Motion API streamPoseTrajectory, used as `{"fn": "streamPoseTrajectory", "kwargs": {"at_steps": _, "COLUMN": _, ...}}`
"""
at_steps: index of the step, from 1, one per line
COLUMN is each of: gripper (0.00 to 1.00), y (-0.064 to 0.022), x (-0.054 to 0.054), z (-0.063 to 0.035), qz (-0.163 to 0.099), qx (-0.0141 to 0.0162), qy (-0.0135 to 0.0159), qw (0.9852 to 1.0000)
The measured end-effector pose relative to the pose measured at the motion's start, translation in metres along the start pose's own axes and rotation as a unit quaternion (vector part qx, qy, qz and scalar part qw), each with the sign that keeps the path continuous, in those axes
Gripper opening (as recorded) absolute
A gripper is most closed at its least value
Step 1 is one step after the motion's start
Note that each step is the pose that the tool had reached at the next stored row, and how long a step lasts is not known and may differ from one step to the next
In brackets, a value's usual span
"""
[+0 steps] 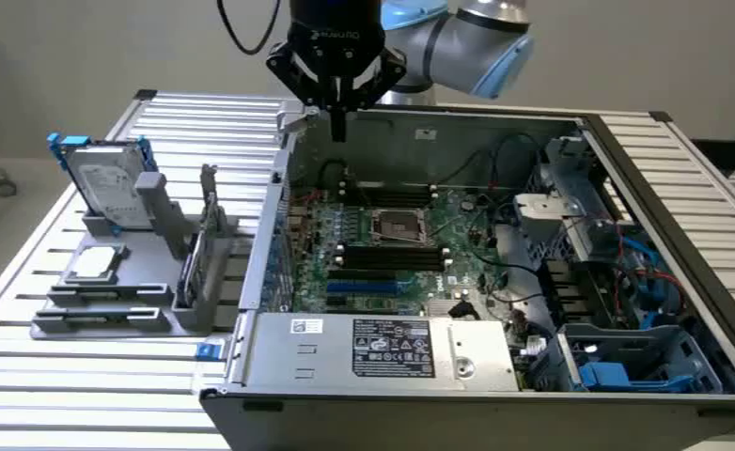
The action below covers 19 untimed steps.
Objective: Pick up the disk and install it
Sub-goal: 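Reach for the disk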
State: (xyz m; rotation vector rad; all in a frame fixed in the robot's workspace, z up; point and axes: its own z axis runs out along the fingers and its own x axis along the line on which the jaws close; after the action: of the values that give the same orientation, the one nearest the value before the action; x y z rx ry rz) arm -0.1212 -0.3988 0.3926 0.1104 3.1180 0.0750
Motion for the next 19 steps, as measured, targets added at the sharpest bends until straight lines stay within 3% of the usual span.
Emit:
{"fn": "streamPoseTrajectory", "kwargs": {"at_steps": 8, "gripper": 0.11, "y": -0.0001, "x": 0.001, "z": -0.0001, "qz": 0.0, "qx": 0.0, "qy": -0.0007, "qw": 1.0}}
{"fn": "streamPoseTrajectory", "kwargs": {"at_steps": 10, "gripper": 0.11, "y": 0.001, "x": 0.01, "z": -0.0002, "qz": 0.0, "qx": -0.0002, "qy": -0.0035, "qw": 1.0}}
{"fn": "streamPoseTrajectory", "kwargs": {"at_steps": 16, "gripper": 0.11, "y": 0.0098, "x": 0.038, "z": 0.0014, "qz": 0.0, "qx": -0.0001, "qy": -0.0037, "qw": 1.0}}
{"fn": "streamPoseTrajectory", "kwargs": {"at_steps": 19, "gripper": 0.11, "y": 0.0171, "x": 0.053, "z": 0.0048, "qz": 0.0, "qx": 0.0014, "qy": -0.0038, "qw": 1.0}}
